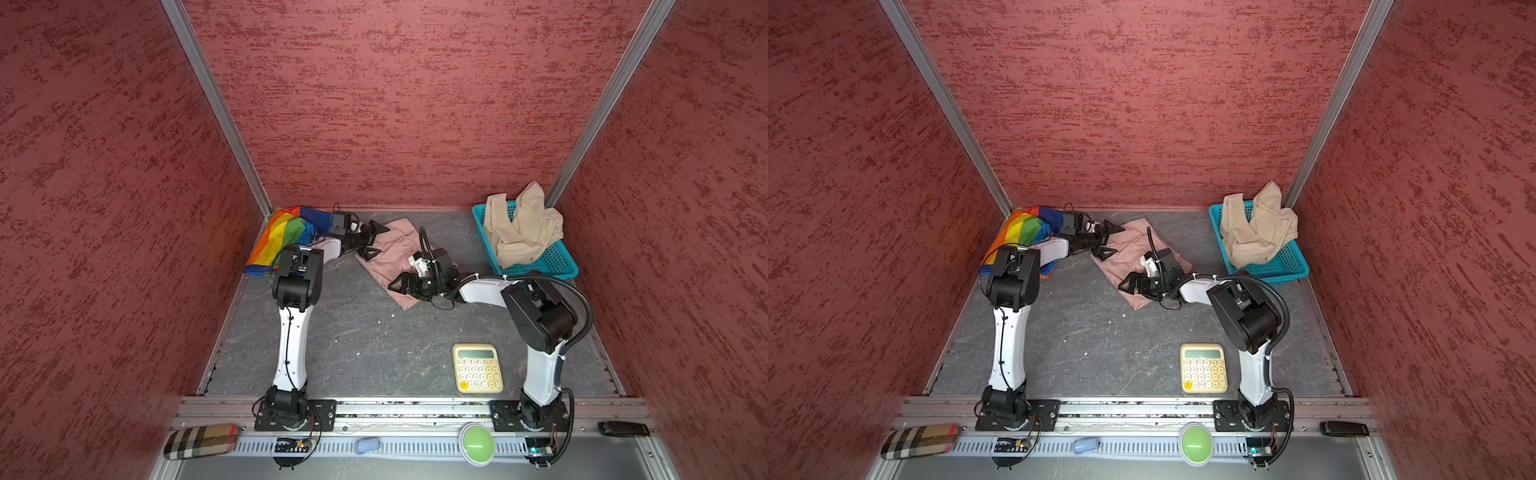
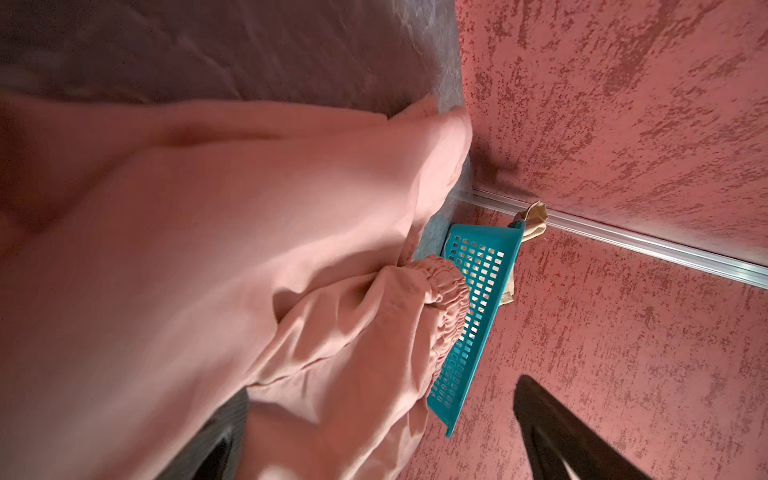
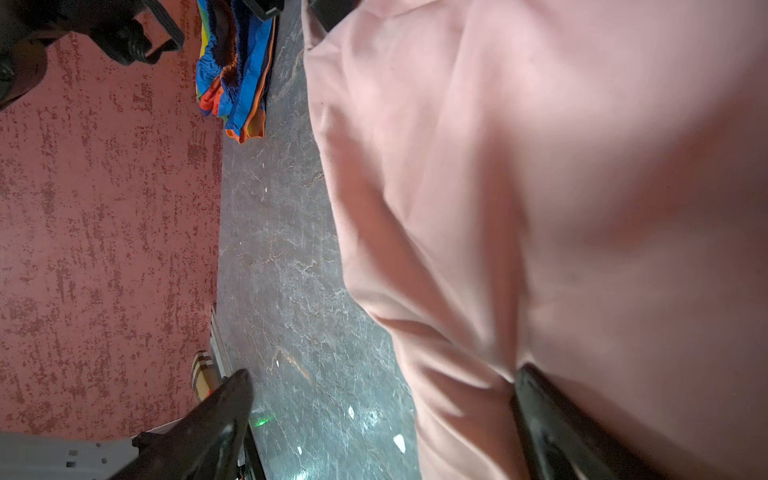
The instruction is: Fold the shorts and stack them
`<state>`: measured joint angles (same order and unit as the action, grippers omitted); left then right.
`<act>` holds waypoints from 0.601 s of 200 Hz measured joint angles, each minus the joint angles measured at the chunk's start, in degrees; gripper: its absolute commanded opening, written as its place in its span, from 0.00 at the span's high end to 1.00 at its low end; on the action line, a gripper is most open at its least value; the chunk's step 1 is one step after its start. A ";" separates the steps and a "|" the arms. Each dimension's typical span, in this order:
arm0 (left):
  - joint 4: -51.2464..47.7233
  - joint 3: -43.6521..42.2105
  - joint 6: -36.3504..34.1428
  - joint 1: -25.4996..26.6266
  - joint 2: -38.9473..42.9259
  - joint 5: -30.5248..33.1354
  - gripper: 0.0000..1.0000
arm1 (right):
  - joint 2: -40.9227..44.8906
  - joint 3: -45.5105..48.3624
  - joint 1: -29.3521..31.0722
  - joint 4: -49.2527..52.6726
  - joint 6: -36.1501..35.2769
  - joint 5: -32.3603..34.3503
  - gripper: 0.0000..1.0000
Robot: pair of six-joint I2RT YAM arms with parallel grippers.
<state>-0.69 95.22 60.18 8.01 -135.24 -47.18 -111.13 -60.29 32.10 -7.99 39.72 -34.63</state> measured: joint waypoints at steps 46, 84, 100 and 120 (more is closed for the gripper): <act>-3.74 2.82 -3.06 -3.26 -1.16 -0.35 0.01 | 5.97 10.62 -0.07 -6.23 -0.13 0.42 0.01; -7.19 5.68 -4.46 -3.87 -1.81 -0.04 0.01 | 10.99 11.78 -0.07 0.13 -0.28 1.14 0.01; -8.83 6.95 -4.57 -3.78 -1.81 0.39 0.01 | 13.46 8.92 -0.07 6.25 -0.42 1.66 0.01; -9.62 8.50 -4.31 -3.72 -1.42 0.37 0.01 | 14.97 1.51 -0.07 11.15 -0.90 1.88 0.01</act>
<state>-10.31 103.72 55.88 4.29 -136.66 -46.81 -96.16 -58.78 32.03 3.16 38.83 -32.75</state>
